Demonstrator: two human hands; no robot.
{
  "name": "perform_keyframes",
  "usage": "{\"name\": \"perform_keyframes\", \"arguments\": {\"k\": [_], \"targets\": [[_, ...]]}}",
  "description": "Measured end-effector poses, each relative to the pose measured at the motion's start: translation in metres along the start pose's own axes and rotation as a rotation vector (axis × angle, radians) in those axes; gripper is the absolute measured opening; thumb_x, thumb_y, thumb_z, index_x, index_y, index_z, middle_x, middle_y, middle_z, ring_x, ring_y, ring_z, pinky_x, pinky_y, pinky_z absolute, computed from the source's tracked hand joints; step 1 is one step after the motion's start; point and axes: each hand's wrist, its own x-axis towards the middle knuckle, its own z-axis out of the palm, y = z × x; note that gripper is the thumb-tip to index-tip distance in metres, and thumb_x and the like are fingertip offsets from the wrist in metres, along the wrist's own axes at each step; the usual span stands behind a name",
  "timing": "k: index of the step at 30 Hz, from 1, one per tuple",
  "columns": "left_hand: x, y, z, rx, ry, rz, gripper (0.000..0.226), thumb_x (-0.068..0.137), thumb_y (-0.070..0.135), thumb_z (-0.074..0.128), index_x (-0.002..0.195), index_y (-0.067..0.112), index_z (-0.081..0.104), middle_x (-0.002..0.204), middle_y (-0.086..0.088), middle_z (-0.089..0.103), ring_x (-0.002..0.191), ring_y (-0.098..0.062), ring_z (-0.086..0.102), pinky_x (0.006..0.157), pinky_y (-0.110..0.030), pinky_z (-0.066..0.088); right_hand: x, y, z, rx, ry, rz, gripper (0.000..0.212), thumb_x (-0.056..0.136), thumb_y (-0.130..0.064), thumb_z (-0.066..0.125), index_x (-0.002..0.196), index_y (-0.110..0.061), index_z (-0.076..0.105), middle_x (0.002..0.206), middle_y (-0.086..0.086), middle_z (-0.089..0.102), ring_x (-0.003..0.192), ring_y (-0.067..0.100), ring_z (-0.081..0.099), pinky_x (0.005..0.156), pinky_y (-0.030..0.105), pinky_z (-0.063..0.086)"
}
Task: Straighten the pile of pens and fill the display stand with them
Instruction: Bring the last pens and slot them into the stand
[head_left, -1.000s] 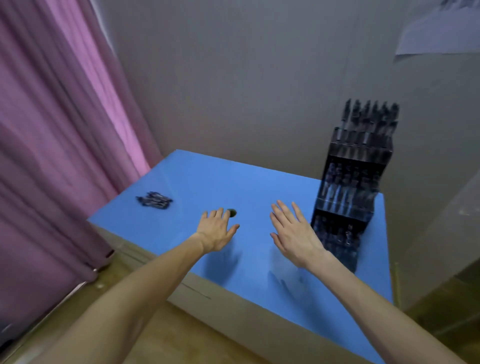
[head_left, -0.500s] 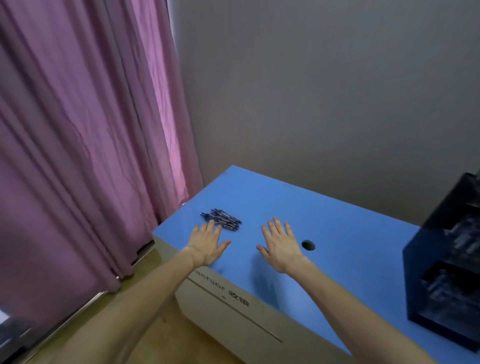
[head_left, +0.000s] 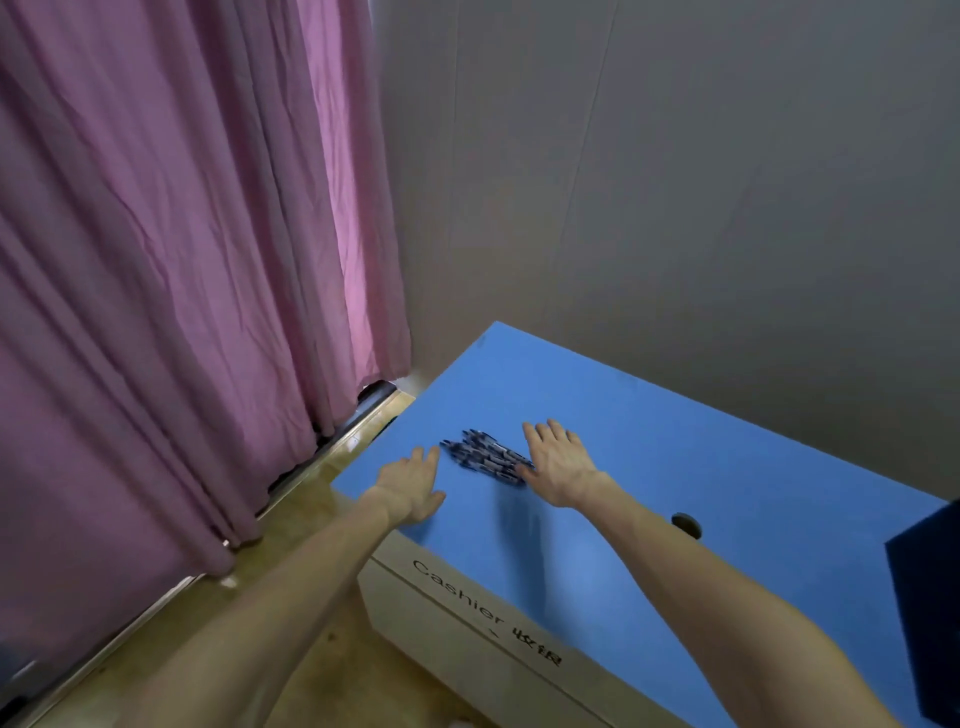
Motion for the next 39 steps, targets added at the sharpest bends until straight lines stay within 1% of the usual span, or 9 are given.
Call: {"name": "perform_keyframes", "arguments": {"k": [3, 5, 8, 11, 14, 19, 28, 34, 39], "targets": [[0.028, 0.003, 0.008, -0.015, -0.038, -0.017, 0.064, 0.106, 0.046, 0.042, 0.154, 0.007, 0.026, 0.123, -0.012, 0.061, 0.106, -0.033, 0.064, 0.073, -0.039, 0.048, 0.035, 0.001, 0.011, 0.046, -0.062, -0.006, 0.051, 0.104, -0.04, 0.043, 0.142, -0.007, 0.041, 0.139, 0.013, 0.049, 0.133, 0.033, 0.039, 0.108, 0.043, 0.036], [0.046, 0.007, 0.01, -0.055, -0.045, -0.039, 0.064, 0.106, 0.046, 0.041, 0.153, 0.005, 0.027, 0.117, -0.012, 0.065, 0.104, -0.033, 0.064, 0.071, -0.038, 0.045, 0.061, 0.003, 0.019, 0.061, -0.091, -0.016, 0.042, 0.103, -0.036, 0.044, 0.136, -0.008, 0.049, 0.136, 0.013, 0.053, 0.129, 0.033, 0.043, 0.105, 0.042, 0.038], [0.075, 0.016, 0.006, -0.261, -0.043, -0.121, 0.065, 0.104, 0.047, 0.046, 0.148, 0.002, 0.029, 0.117, -0.011, 0.065, 0.106, -0.033, 0.064, 0.076, -0.04, 0.049, 0.1, 0.008, 0.023, 0.157, -0.14, -0.004, 0.046, 0.101, -0.034, 0.049, 0.14, -0.009, 0.049, 0.136, 0.012, 0.058, 0.128, 0.033, 0.049, 0.104, 0.043, 0.042], [0.105, 0.021, 0.001, -0.428, -0.047, -0.24, 0.076, 0.101, 0.055, 0.049, 0.149, 0.002, 0.025, 0.118, -0.007, 0.065, 0.11, -0.032, 0.064, 0.076, -0.038, 0.049, 0.136, 0.015, 0.023, 0.272, -0.17, 0.003, 0.053, 0.095, -0.038, 0.059, 0.142, -0.016, 0.049, 0.125, 0.006, 0.066, 0.117, 0.029, 0.06, 0.095, 0.038, 0.05], [0.133, 0.025, 0.0, -0.478, -0.044, -0.295, 0.074, 0.095, 0.061, 0.055, 0.14, 0.006, 0.034, 0.116, -0.008, 0.067, 0.106, -0.032, 0.065, 0.075, -0.038, 0.051, 0.163, 0.019, 0.026, 0.342, -0.21, -0.001, 0.059, 0.089, -0.047, 0.066, 0.139, -0.019, 0.051, 0.117, 0.001, 0.069, 0.11, 0.025, 0.063, 0.088, 0.034, 0.05], [0.156, 0.024, 0.003, -0.447, -0.075, -0.314, 0.066, 0.089, 0.061, 0.064, 0.125, 0.011, 0.041, 0.109, -0.006, 0.066, 0.098, -0.029, 0.066, 0.069, -0.037, 0.048, 0.18, 0.022, 0.033, 0.272, -0.304, -0.097, 0.073, 0.081, -0.058, 0.073, 0.136, -0.017, 0.048, 0.102, 0.0, 0.066, 0.097, 0.023, 0.063, 0.078, 0.033, 0.049], [0.191, 0.03, -0.009, -0.441, -0.057, -0.168, 0.064, 0.087, 0.058, 0.069, 0.126, 0.015, 0.042, 0.101, -0.003, 0.067, 0.09, -0.028, 0.064, 0.061, -0.035, 0.041, 0.179, 0.046, 0.049, 0.401, -0.343, 0.058, 0.049, 0.084, -0.055, 0.072, 0.116, -0.02, 0.057, 0.109, 0.0, 0.066, 0.094, 0.021, 0.06, 0.072, 0.03, 0.042], [0.209, 0.04, -0.012, -0.396, -0.09, -0.03, 0.06, 0.094, 0.052, 0.064, 0.132, 0.013, 0.041, 0.094, -0.002, 0.062, 0.088, -0.028, 0.062, 0.065, -0.036, 0.044, 0.162, 0.055, 0.057, 0.481, -0.317, 0.242, 0.054, 0.082, -0.064, 0.069, 0.112, -0.021, 0.056, 0.102, -0.002, 0.065, 0.093, 0.02, 0.061, 0.073, 0.032, 0.044], [0.217, 0.041, -0.015, -0.331, -0.118, 0.083, 0.053, 0.096, 0.049, 0.059, 0.133, 0.015, 0.045, 0.101, -0.004, 0.066, 0.09, -0.028, 0.062, 0.067, -0.036, 0.045, 0.156, 0.047, 0.052, 0.461, -0.318, 0.37, 0.057, 0.08, -0.066, 0.07, 0.107, -0.019, 0.052, 0.095, -0.002, 0.062, 0.088, 0.02, 0.059, 0.071, 0.032, 0.043]]}}
